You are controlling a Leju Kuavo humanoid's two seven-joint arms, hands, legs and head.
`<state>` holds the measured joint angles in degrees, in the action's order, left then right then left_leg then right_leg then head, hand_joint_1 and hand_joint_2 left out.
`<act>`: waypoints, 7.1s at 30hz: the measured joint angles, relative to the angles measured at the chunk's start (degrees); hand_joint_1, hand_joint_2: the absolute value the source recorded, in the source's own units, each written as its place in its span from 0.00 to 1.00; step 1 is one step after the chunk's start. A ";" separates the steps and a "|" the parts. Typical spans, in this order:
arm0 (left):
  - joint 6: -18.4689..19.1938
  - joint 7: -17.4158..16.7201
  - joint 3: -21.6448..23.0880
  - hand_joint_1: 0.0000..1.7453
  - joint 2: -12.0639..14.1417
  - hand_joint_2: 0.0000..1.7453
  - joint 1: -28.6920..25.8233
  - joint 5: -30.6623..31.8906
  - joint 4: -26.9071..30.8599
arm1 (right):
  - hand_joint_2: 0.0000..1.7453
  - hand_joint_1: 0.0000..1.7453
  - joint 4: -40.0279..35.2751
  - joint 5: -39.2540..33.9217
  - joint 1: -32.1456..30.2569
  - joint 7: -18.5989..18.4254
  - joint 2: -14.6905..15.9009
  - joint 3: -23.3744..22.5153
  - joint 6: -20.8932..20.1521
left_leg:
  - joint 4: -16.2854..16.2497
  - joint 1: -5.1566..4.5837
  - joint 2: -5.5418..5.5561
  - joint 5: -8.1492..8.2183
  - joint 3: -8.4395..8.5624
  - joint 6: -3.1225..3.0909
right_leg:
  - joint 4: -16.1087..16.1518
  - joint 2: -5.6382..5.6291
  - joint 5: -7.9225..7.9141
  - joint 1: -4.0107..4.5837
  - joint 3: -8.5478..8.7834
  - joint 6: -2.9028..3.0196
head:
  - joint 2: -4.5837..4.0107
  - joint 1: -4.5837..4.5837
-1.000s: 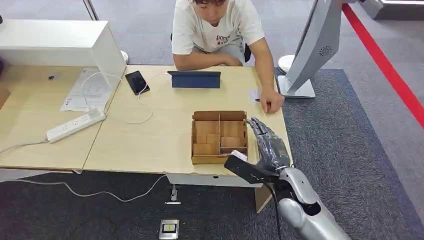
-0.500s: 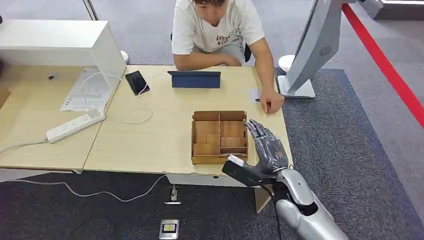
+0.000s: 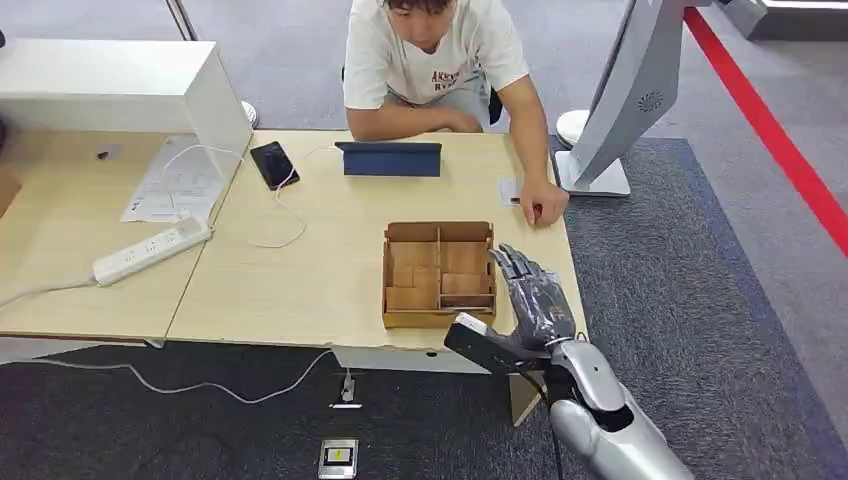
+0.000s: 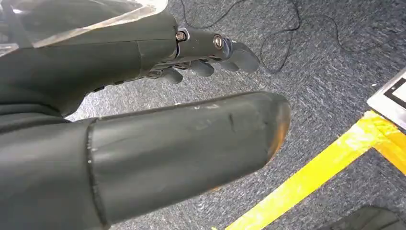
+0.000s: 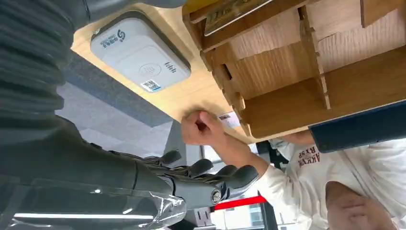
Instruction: Pass the card to the sensor for recognition and then transmit it.
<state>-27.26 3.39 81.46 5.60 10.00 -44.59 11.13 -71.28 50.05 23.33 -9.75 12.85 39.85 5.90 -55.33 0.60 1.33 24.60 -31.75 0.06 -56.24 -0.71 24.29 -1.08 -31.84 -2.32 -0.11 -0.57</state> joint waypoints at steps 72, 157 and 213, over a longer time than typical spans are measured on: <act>0.52 0.35 0.04 0.00 0.59 0.00 0.09 1.03 -0.02 | 1.00 0.00 18.54 1.53 3.65 5.92 -6.21 0.37 8.46 | 0.01 0.00 0.00 0.00 0.00 0.00 | -0.01 0.00 0.00 0.00 -0.01 0.00 | 0.00 0.02; 0.53 -0.81 0.11 0.00 0.50 0.00 0.09 0.33 -0.02 | 1.00 0.00 29.40 1.38 8.67 13.03 -13.49 1.14 8.68 | 0.01 0.01 -0.01 0.00 0.00 0.00 | -0.01 0.00 0.00 0.01 -0.02 0.01 | 0.00 0.02; -0.42 -0.28 0.11 0.00 -0.02 0.00 0.05 0.00 -0.02 | 1.00 0.00 29.75 2.14 6.96 10.54 -8.57 -0.55 8.66 | 0.01 0.01 -0.10 0.00 0.03 0.01 | -0.01 -0.11 0.00 0.01 -0.03 0.01 | 0.00 0.02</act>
<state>-27.67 3.10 81.57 5.57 10.05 -44.59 11.10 -41.53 52.19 30.29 0.79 4.29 39.30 14.56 -55.32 0.61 1.23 24.60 -31.73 0.06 -56.25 -0.83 24.29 -1.07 -31.87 -2.31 -0.11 -0.55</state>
